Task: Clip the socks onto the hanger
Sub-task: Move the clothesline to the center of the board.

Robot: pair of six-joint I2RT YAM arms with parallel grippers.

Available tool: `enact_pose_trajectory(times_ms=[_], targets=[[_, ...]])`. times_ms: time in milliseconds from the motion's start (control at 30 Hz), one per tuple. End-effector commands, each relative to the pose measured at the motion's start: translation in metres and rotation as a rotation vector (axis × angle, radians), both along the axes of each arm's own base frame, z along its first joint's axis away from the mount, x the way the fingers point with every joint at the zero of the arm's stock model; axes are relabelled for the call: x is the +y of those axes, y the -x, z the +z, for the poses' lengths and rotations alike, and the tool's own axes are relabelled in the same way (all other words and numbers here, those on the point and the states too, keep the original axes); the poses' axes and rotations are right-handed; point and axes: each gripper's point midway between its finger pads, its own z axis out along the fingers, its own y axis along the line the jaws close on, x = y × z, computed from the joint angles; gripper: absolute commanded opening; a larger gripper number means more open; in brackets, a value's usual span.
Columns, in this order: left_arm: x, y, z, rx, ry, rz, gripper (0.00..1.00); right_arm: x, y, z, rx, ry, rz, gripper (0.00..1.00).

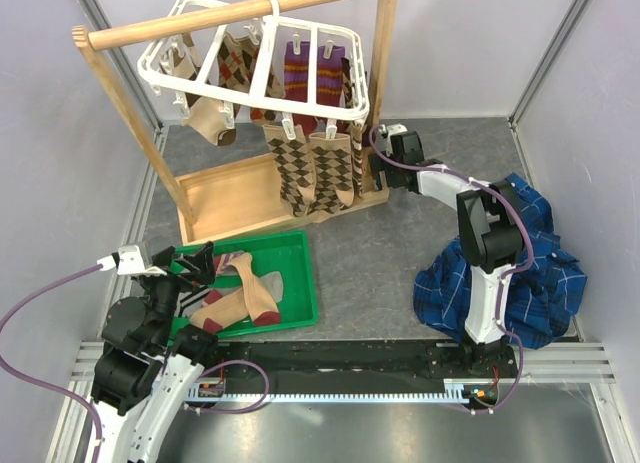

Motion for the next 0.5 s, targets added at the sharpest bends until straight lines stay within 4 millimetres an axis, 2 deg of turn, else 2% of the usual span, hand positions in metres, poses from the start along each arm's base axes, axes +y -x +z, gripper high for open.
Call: enact_pose_trajectory(times_ms=[0,33,100,133,233,267,400,467], targets=[[0.003,-0.001,0.004,-0.011,-0.013,0.015,0.99,-0.119,0.003,0.016,0.019,0.213,-0.18,0.98],[0.003,-0.002,0.004,-0.009,-0.014,0.014,0.99,-0.135,0.004,0.017,0.024,0.232,-0.183,0.98],[0.001,-0.003,0.003,-0.005,-0.016,0.009,0.99,-0.147,0.005,0.02,0.025,0.237,-0.172,0.98],[0.001,-0.003,0.003,-0.004,-0.018,0.006,0.99,-0.163,0.005,0.022,0.027,0.26,-0.175,0.98],[0.0,-0.003,0.003,-0.001,-0.019,0.003,0.99,-0.188,0.006,0.026,0.027,0.283,-0.19,0.98],[0.0,-0.004,0.002,0.002,-0.02,0.004,0.99,-0.207,0.007,0.031,0.019,0.289,-0.218,0.98],[-0.001,-0.005,0.001,0.009,-0.024,-0.002,0.99,-0.249,0.006,0.042,-0.017,0.287,-0.292,0.98],[-0.003,-0.006,0.0,0.014,-0.03,-0.008,0.99,-0.276,0.007,0.052,-0.039,0.282,-0.358,0.98]])
